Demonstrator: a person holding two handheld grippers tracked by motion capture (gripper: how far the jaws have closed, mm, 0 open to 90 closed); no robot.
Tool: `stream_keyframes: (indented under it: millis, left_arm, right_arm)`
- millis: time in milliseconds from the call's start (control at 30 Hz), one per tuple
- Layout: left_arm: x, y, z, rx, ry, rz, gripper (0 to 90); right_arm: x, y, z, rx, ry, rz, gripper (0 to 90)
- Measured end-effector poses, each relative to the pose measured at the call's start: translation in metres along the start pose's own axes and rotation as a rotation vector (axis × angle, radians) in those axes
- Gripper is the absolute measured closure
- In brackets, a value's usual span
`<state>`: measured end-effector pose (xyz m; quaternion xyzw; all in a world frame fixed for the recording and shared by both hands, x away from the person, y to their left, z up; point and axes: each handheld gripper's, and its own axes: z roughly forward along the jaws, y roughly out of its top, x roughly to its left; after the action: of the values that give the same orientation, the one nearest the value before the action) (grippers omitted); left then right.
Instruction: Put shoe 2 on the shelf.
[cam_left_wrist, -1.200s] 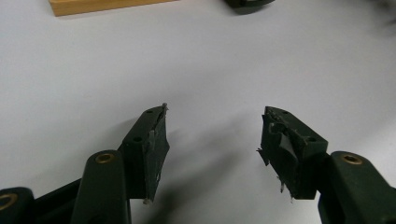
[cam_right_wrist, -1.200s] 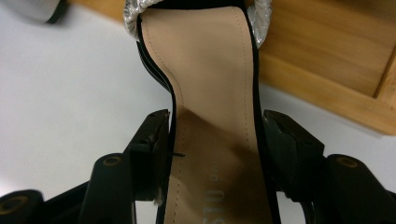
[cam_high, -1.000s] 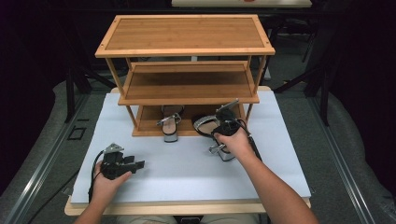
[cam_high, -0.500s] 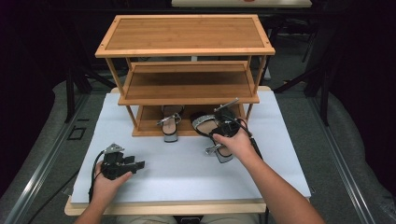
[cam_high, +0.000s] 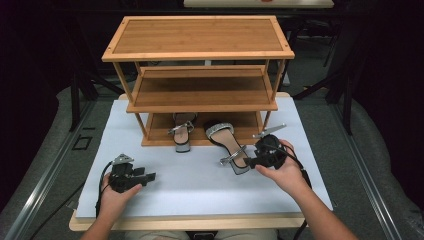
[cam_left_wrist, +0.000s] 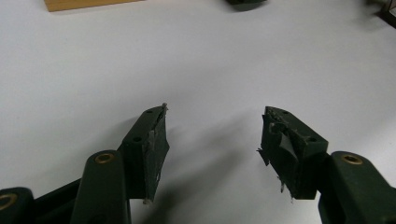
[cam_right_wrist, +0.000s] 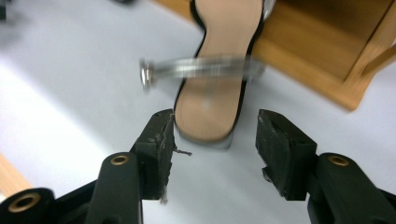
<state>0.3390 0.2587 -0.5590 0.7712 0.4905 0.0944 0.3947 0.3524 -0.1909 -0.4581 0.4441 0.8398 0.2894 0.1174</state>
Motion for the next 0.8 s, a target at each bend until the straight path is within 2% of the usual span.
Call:
stream_keyframes:
  millis: [33, 67, 100, 133, 167, 267, 467, 533, 567, 600, 667, 800]
  left_arm:
    - [0.0, 0.0, 0.0, 0.0, -0.001, -0.002, 40.8]
    - [0.0, 0.0, 0.0, 0.003, 0.0, -0.004, 40.8]
    - [0.0, 0.0, 0.0, 0.002, -0.001, -0.004, 40.8]
    - [0.001, 0.0, 0.0, 0.001, -0.001, -0.005, 40.8]
    - [0.001, 0.0, 0.001, -0.001, -0.001, -0.006, 40.8]
    - [0.001, 0.0, 0.001, -0.002, -0.001, -0.008, 40.8]
    - [0.001, 0.0, 0.0, 0.0, -0.002, -0.008, 40.8]
    - [0.002, 0.0, 0.0, -0.002, -0.002, -0.009, 40.8]
    - [0.002, 0.0, 0.0, -0.003, -0.002, -0.009, 40.8]
    - [0.002, 0.0, 0.0, -0.002, -0.001, -0.008, 40.8]
    - [0.002, 0.0, 0.0, -0.002, 0.0, -0.01, 40.8]
    - [0.001, 0.0, 0.0, 0.001, 0.001, -0.006, 40.8]
  right_arm:
    - [-0.001, -0.006, 0.003, 0.002, 0.02, 0.006, 45.8]
    - [-0.002, -0.013, 0.006, 0.007, 0.009, 0.006, 45.0]
    - [-0.004, -0.019, 0.01, 0.004, 0.06, 0.003, 43.3]
    - [-0.004, -0.025, 0.016, 0.008, 0.066, -0.007, 41.8]
    - [-0.003, -0.028, 0.019, 0.015, 0.044, -0.014, 40.5]
    - [-0.003, -0.035, 0.032, 0.003, 0.051, -0.01, 36.4]
    - [-0.006, -0.035, 0.053, 0.005, 0.035, -0.003, 36.6]
    - [-0.007, -0.034, 0.058, -0.007, 0.054, 0.0, 38.4]
    - [-0.006, -0.034, 0.059, -0.01, 0.029, -0.007, 40.5]
    - [-0.006, -0.034, 0.061, -0.025, 0.053, -0.006, 42.2]
    - [-0.003, -0.032, 0.061, -0.036, 0.052, -0.009, 41.4]
    - [0.003, -0.029, 0.064, -0.042, 0.1, -0.015, 39.2]
